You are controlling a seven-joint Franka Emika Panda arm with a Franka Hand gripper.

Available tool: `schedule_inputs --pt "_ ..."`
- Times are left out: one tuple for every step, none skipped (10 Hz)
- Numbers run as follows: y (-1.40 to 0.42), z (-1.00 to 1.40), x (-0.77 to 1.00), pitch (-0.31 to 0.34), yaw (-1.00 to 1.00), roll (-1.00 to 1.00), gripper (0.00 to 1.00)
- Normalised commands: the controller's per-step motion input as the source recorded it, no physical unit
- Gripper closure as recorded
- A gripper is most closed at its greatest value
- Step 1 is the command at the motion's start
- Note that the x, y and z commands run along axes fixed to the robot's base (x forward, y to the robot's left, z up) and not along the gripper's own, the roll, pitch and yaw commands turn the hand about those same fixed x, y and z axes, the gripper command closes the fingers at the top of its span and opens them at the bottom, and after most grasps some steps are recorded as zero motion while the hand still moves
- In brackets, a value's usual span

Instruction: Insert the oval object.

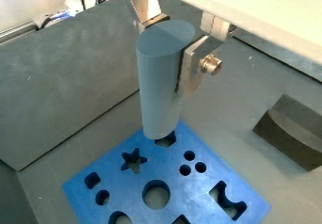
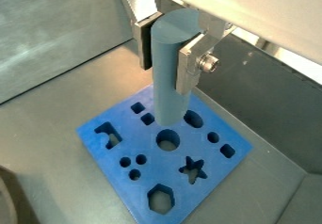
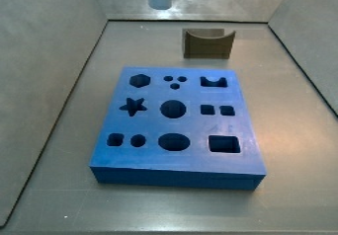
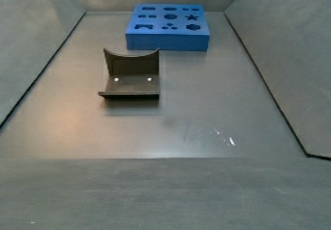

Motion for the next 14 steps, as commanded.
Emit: schedule_inputs --pt "-0.42 -0.53 -0.05 -0.219 -0.78 0.00 1.00" --pt "-0.67 -0.86 -0.04 -0.250 -0.61 0.10 1.00" --pt "-0.73 -0.88 -0.03 -0.249 -0.57 0.12 1.00" --pt "-0.69 -0.86 0.00 -0.217 -0.61 0.14 1.00" --pt "-0.51 -0.80 0.06 -0.113 -0.74 0.17 1.00" --pt "-0.36 -0.69 0.10 -0.057 -0.82 0.17 1.00" --pt "-0.31 -0.61 0.08 -0.034 -0.83 0.18 1.00" --pt "-0.31 -0.57 0.08 -0.033 -0.83 0.17 1.00" --pt "-0.17 -0.43 0.01 -0.001 -0.90 0.19 1.00" --pt "-0.12 -0.25 0.00 0.000 -0.92 0.18 1.00" --pt "-0.10 -0.01 0.00 0.000 -0.93 0.16 1.00" --pt "-0.03 0.00 0.00 0.000 -0.94 0.21 1.00" --pt "0.00 0.00 0.00 0.000 -0.94 0.23 1.00" --pt "-0.01 0.00 0.00 0.000 -0.94 0.22 1.00"
